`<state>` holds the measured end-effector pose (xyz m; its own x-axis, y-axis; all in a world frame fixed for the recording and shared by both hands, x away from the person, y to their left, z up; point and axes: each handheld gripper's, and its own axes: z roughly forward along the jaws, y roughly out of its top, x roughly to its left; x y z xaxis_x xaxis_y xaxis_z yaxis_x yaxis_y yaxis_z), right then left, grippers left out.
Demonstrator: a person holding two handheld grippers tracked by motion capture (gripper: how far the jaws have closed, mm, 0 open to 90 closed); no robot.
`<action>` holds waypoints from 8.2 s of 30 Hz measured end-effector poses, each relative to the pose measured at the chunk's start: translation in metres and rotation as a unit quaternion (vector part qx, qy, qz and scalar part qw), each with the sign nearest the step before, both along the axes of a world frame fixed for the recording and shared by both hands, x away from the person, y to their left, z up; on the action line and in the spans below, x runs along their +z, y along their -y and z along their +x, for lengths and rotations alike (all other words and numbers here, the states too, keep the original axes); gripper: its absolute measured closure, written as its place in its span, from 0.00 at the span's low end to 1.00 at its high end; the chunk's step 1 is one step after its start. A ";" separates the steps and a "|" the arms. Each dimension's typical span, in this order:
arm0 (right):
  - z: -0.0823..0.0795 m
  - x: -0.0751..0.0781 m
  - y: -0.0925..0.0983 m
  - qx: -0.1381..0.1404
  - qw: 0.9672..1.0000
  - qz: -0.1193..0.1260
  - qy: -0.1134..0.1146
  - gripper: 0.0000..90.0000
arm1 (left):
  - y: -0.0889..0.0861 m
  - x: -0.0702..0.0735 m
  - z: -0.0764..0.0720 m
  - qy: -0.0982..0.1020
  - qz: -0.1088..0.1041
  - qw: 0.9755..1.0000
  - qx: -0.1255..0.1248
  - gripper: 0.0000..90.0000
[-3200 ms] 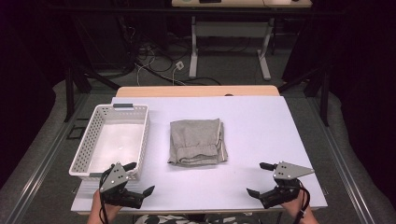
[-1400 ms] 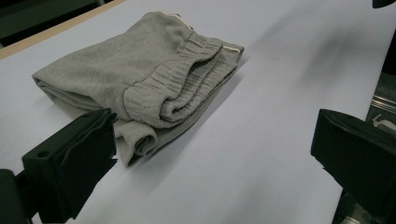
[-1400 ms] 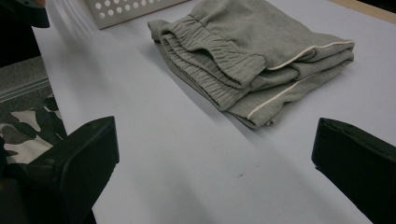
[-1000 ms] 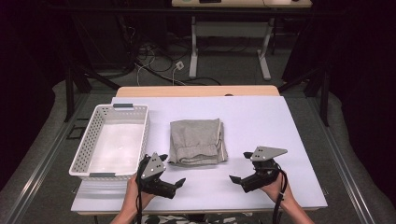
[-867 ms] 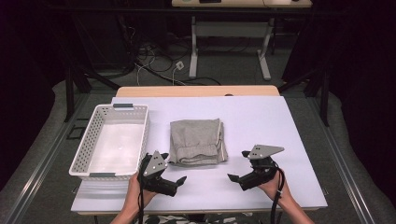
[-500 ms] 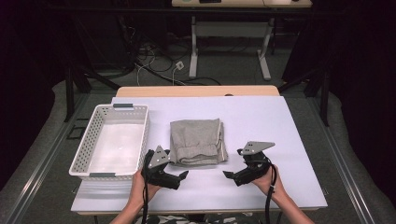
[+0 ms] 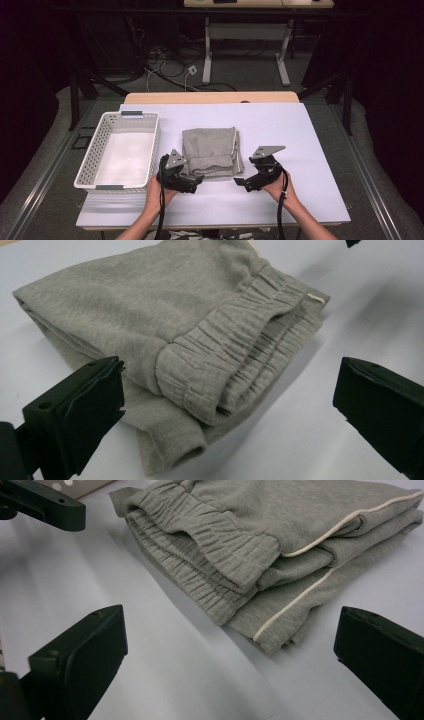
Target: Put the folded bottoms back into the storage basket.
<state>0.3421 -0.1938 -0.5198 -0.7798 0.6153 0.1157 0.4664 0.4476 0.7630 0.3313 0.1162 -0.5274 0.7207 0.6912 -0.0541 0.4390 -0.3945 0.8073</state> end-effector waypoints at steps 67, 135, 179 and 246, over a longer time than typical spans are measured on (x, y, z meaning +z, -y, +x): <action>0.060 -0.035 -0.030 -0.100 0.990 -0.016 -0.100 0.25 | 0.007 -0.030 0.062 -0.145 0.028 0.987 0.063 0.01; 0.051 -0.031 -0.039 -0.087 0.993 -0.002 -0.080 0.62 | 0.008 -0.027 0.054 -0.162 -0.043 0.986 0.006 0.65; 0.042 -0.026 -0.051 -0.083 0.996 -0.036 -0.014 0.79 | 0.013 -0.025 0.050 -0.122 -0.028 0.992 0.000 0.66; 0.020 0.013 -0.058 -0.073 0.992 -0.041 0.096 0.83 | 0.009 0.017 0.033 -0.022 -0.029 0.999 -0.011 0.70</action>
